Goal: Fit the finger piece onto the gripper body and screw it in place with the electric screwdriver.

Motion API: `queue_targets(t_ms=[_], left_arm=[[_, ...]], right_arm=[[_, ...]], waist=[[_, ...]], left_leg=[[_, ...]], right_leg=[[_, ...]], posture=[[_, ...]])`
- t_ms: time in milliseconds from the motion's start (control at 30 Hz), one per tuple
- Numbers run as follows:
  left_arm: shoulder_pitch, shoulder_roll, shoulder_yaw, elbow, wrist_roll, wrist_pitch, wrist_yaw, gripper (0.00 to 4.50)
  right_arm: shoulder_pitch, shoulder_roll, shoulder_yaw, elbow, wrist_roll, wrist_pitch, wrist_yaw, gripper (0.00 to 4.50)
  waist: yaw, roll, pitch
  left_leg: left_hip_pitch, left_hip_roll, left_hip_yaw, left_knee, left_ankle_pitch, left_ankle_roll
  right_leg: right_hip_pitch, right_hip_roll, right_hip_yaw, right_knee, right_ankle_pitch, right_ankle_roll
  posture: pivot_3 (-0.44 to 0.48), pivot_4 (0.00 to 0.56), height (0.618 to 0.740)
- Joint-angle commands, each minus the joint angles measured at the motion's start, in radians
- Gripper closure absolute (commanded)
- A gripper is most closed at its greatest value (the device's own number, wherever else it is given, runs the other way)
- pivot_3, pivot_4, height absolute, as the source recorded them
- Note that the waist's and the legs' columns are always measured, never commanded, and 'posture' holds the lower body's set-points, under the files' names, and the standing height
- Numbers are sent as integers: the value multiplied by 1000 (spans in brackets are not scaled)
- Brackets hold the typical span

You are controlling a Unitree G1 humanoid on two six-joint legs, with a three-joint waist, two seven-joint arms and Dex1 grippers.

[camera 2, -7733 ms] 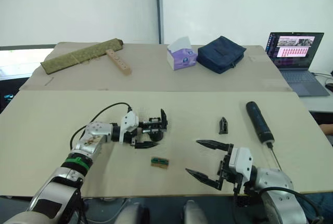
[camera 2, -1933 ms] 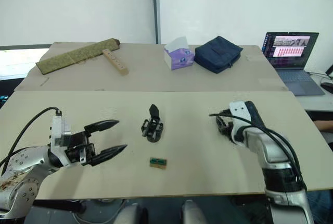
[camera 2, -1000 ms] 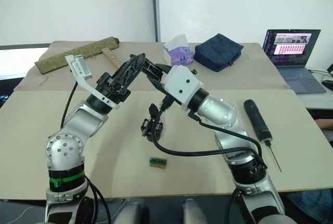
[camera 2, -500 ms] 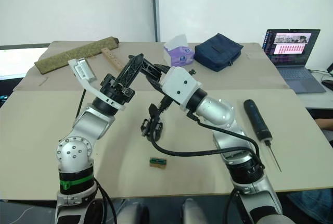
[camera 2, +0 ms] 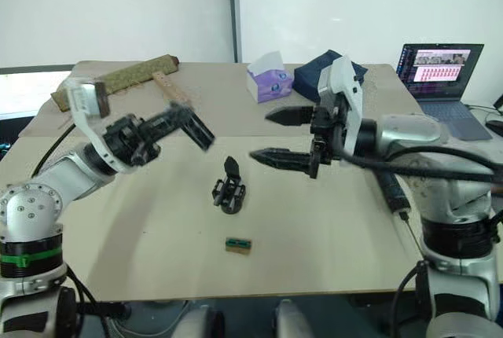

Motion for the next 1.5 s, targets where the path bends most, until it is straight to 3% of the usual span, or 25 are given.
queue_targets(t_ms=[33,267,667,767,1067,1200,1300,1333,1433,1500], left_arm=[[-52,29,-54,-17,7,60,-106,4488],[-111,3,-160,-13,96,98,-166,4488],[-101,7,-185,-19,188,103,-250,4488],[-101,17,-188,-22,196,116,-268,4488],[-73,16,-183,-46,203,129,-286,4488],[-41,50,-188,-93,185,135,-358,4488],[-40,29,-177,-106,225,107,-281,4488],[-38,33,-165,-112,210,110,-282,3440],[-11,51,-123,-143,257,34,-296,2069],[40,90,-97,-141,371,-88,-325,1041]], right_arm=[[-29,-6,40,-18,112,164,-10,0],[-91,182,67,3,233,355,-192,0],[-92,200,72,-2,280,415,-255,0],[-92,204,66,2,290,409,-263,840],[-84,213,73,-1,305,411,-284,3955],[-67,206,86,-24,303,404,-275,4099],[-40,174,119,-57,261,366,-242,4099],[-28,159,129,-67,242,347,-229,4099],[20,108,142,-95,187,258,-162,4113],[74,73,135,-116,138,157,-88,4113]], waist=[[0,0,0],[-5,0,0],[1,0,0],[0,0,0],[-2,0,0],[-4,0,0],[-1,0,0],[1,0,0],[2,0,0],[2,0,0]], left_leg=[[0,0,0,0,0,0],[-2,0,-1,0,0,0],[-6,0,-1,0,0,0],[-6,0,-1,0,0,0],[-6,0,-1,0,0,0],[-6,0,-1,0,0,0],[-6,0,-2,0,0,0],[-7,0,-2,0,0,0],[-7,0,-2,0,0,0],[-7,0,-1,0,0,0]], right_leg=[[0,0,0,0,0,0],[-2,1,0,1,0,0],[-5,0,0,0,0,0],[-5,0,0,0,0,0],[-5,0,0,0,0,0],[-5,0,0,0,0,1],[-6,0,0,0,0,1],[-6,0,0,0,0,1],[-5,0,0,0,0,1],[-5,0,0,-1,0,1]], posture=[[0,150,740],[0,150,740],[0,150,740],[0,150,740],[0,150,740],[0,150,740],[0,150,740],[0,150,740],[0,150,740],[0,150,740]])
